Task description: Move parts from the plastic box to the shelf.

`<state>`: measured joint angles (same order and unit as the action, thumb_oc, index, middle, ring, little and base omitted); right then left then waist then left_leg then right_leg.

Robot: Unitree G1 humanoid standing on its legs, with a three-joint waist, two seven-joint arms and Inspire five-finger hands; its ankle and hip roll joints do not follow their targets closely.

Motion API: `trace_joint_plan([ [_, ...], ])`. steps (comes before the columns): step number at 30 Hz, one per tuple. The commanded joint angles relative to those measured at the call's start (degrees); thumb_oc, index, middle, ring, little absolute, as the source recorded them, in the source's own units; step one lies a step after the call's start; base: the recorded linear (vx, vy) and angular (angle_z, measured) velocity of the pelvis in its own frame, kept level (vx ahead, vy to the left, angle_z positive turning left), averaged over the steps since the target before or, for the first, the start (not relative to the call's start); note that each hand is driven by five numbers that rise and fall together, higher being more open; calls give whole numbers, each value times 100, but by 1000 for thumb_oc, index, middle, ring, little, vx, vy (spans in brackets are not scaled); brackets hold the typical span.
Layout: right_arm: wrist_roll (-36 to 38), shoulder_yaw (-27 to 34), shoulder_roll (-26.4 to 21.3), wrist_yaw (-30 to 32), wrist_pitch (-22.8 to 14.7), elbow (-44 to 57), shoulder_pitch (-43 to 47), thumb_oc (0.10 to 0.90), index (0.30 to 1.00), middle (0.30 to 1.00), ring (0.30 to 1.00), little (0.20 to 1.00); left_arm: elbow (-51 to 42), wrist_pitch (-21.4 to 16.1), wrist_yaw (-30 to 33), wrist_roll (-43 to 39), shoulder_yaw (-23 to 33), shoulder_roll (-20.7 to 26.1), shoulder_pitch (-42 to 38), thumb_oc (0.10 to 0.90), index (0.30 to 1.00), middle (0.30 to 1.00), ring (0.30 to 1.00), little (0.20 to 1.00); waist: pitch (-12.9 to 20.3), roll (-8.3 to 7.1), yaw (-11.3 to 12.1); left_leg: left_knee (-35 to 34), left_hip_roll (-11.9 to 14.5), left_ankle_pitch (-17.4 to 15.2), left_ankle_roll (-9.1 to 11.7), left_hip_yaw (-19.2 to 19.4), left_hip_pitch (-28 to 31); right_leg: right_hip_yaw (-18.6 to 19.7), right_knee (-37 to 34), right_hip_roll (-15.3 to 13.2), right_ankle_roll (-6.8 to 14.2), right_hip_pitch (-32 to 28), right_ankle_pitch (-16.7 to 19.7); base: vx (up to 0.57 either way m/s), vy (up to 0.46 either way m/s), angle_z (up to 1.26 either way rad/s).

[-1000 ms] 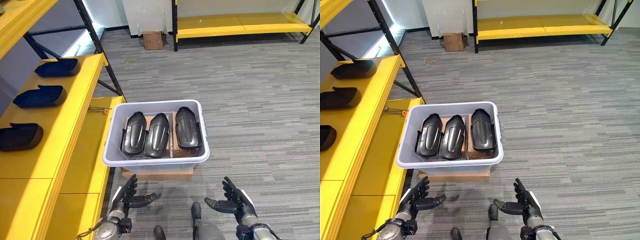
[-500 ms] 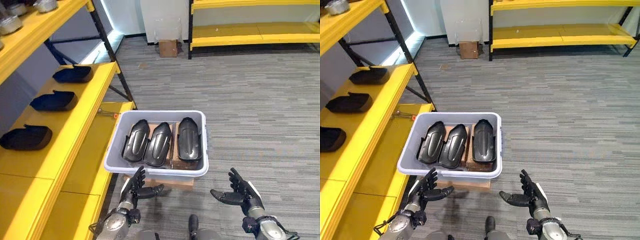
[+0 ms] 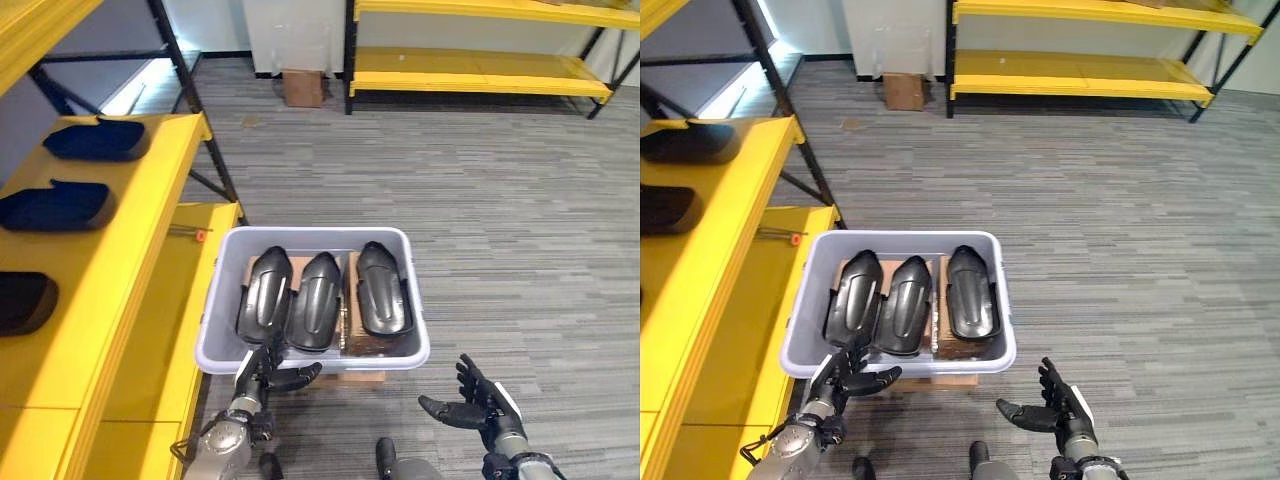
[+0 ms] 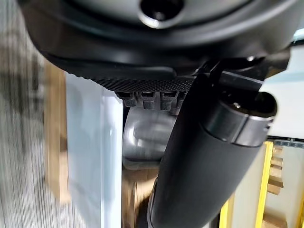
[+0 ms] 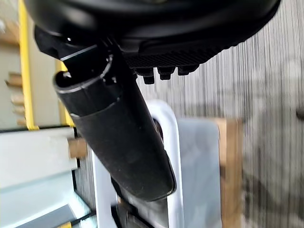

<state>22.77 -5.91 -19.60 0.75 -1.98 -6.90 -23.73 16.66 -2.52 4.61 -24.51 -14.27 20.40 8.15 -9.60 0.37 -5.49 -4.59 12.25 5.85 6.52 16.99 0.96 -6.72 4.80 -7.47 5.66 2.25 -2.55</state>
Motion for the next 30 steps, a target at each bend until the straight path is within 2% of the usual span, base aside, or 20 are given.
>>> trace_joint_plan([
  [1, 148, 399, -329, -11, -444, 739, 209, 900, 1000, 1000, 1000, 1000, -583, -461, -70, -24, 165, 121, 29, 900, 1000, 1000, 1000, 1000, 303, 34, 50, -41, 361, 366, 209, 115, 6, 147, -215, -451, 242, -428, 84, 123, 195, 8],
  [4, -52, 402, -359, 12, -461, 758, 345, 900, 1000, 1000, 1000, 1000, -557, -470, -85, -36, 206, 166, 110, 900, 1000, 1000, 1000, 1000, 406, -48, 121, -41, 135, 138, 107, 250, 29, 142, -471, -702, 422, -484, 327, 120, 184, -11],
  [11, -579, 564, -485, 65, -528, 1026, 360, 900, 1000, 1000, 1000, 1000, -560, -487, -128, 54, 315, 164, 208, 900, 1000, 1000, 1000, 1000, 484, -168, 155, -41, -47, -63, 31, 381, 129, 139, -689, -896, 614, -488, 597, 52, 75, -13],
  [17, -1450, 1159, -886, 124, -742, 1717, 287, 900, 1000, 1000, 1000, 1000, -577, -508, -347, 192, 430, 142, 378, 900, 1000, 1000, 1000, 1000, 518, -234, 144, -41, -52, -156, 29, 485, 212, 137, -859, -924, 695, -493, 733, 38, 16, -8],
  [21, -1921, 1571, -1237, 253, -878, 2012, 544, 900, 1000, 1000, 1000, 1000, -583, -525, -496, 186, 427, 104, 397, 900, 1000, 1000, 1000, 1000, 509, -250, 156, -41, -39, -171, 39, 501, 226, 87, -942, -939, 717, -518, 756, 30, 10, -7],
  [22, -2229, 1688, -1392, 342, -877, 2047, 682, 900, 1000, 1000, 1000, 1000, -536, -519, -534, 200, 416, 92, 398, 900, 1000, 1000, 1000, 1000, 500, -258, 176, -41, -34, -184, 48, 479, 233, 37, -951, -948, 727, -548, 737, 31, -4, -1],
  [23, -2230, 1686, -1393, 344, -877, 2045, 690, 900, 1000, 1000, 1000, 1000, -534, -520, -534, 200, 420, 90, 393, 900, 1000, 1000, 1000, 1000, 509, -254, 179, -41, -27, -168, 47, 484, 211, 46, -954, -940, 720, -522, 754, 35, -11, 1],
  [25, -2714, 1678, -1618, 488, -864, 2051, 1036, 900, 1000, 1000, 1000, 1000, -534, -530, -537, 184, 387, 81, 345, 900, 1000, 1000, 1000, 1000, 507, -259, 260, -41, -20, -167, 57, 440, 166, -25, -978, -950, 715, -535, 727, 0, 0, 0],
  [30, -2969, 1401, -1729, 557, -756, 1883, 1366, 900, 1000, 1000, 1000, 1000, -617, -535, -513, 121, 379, 82, 294, 900, 1000, 1000, 1000, 1000, 489, -252, 345, -41, -6, -148, 69, 358, 126, -142, -980, -943, 696, -582, 672, 6, -8, 5],
])
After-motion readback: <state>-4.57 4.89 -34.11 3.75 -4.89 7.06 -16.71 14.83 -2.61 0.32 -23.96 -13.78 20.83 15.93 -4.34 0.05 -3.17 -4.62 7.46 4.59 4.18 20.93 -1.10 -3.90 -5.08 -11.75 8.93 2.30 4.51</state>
